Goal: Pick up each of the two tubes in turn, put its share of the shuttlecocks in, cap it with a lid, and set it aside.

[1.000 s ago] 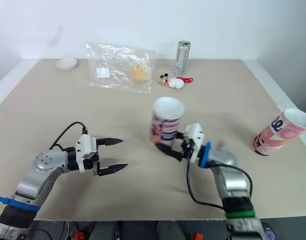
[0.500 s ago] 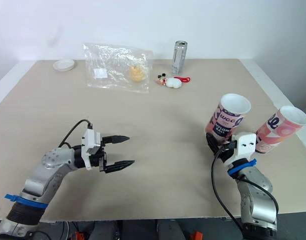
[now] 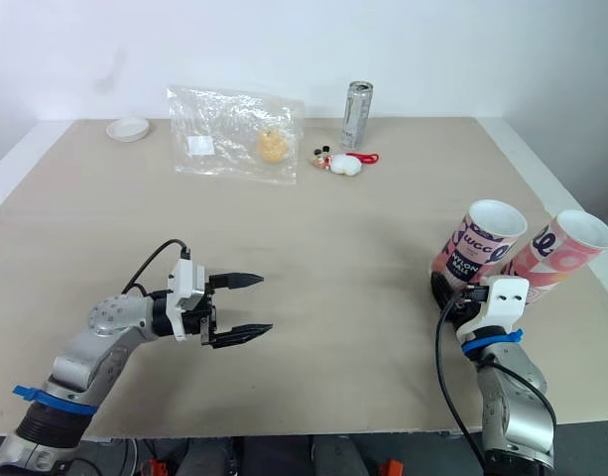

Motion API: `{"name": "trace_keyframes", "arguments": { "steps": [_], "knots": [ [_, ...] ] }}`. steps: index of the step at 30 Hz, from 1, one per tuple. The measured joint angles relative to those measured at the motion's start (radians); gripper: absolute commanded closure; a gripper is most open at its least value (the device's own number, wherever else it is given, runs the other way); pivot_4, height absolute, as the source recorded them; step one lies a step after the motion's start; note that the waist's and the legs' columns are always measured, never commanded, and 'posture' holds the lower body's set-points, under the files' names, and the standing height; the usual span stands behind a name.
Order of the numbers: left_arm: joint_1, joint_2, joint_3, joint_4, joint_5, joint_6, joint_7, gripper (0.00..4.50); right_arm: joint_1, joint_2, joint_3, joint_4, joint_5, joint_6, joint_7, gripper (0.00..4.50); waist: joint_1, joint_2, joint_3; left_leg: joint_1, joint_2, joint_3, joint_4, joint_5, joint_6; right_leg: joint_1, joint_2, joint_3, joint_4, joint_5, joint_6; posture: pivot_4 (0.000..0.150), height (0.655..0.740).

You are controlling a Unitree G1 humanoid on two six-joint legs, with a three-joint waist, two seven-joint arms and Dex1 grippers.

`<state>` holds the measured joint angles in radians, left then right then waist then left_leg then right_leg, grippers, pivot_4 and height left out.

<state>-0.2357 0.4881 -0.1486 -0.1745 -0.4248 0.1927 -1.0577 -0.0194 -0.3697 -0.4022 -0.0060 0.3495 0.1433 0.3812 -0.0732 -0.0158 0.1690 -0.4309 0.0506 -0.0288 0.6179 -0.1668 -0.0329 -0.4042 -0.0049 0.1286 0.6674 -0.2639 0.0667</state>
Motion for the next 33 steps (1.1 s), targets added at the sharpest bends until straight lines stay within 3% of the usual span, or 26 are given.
{"name": "trace_keyframes", "arguments": {
  "steps": [8, 9, 13, 24, 33],
  "knots": [
    [-0.003, 0.0, -0.001, 0.002, 0.016, -0.02, -0.003, 0.0, 0.004, -0.004, 0.0, 0.005, 0.001, -0.006, 0.004, 1.6, 0.0, 0.0, 0.0, 0.0, 0.0, 0.0, 0.0, 0.0, 0.0, 0.0, 0.0, 0.0, 0.0, 0.0, 0.0, 0.15, 0.74],
    [-0.005, -0.001, -0.002, 0.007, 0.018, -0.022, -0.004, 0.0, 0.004, -0.004, -0.001, 0.006, 0.005, -0.005, 0.005, 1.0, 0.0, -0.001, 0.0, 0.0, 0.0, 0.0, 0.0, 0.0, 0.0, 0.0, 0.0, 0.0, 0.0, 0.0, 0.0, 0.15, 0.74],
    [-0.01, -0.001, -0.004, 0.012, 0.026, -0.025, -0.011, 0.0, 0.015, -0.007, -0.001, 0.009, 0.011, 0.004, 0.008, 0.08, 0.0, 0.0, 0.0, 0.0, 0.0, 0.0, 0.0, 0.0, 0.0, 0.0, 0.0, 0.0, 0.0, 0.0, 0.0, 0.15, 0.74],
    [-0.014, -0.001, -0.005, 0.039, 0.035, -0.041, -0.02, 0.0, 0.06, -0.029, -0.003, -0.024, 0.033, 0.024, 0.009, 0.08, 0.002, -0.001, -0.001, 0.0, 0.0, 0.0, 0.0, 0.0, 0.0, 0.001, 0.0, 0.0, -0.001, -0.001, 0.0, 0.15, 0.74],
    [-0.022, -0.001, -0.01, 0.059, 0.05, -0.057, -0.03, 0.0, 0.257, -0.028, -0.004, -0.237, 0.081, 0.11, 0.009, 0.08, 0.004, -0.001, -0.001, 0.0, 0.0, -0.001, -0.001, 0.0, 0.0, 0.0, 0.0, 0.0, 0.0, -0.002, -0.001, 0.15, 0.74]
  ]
}}
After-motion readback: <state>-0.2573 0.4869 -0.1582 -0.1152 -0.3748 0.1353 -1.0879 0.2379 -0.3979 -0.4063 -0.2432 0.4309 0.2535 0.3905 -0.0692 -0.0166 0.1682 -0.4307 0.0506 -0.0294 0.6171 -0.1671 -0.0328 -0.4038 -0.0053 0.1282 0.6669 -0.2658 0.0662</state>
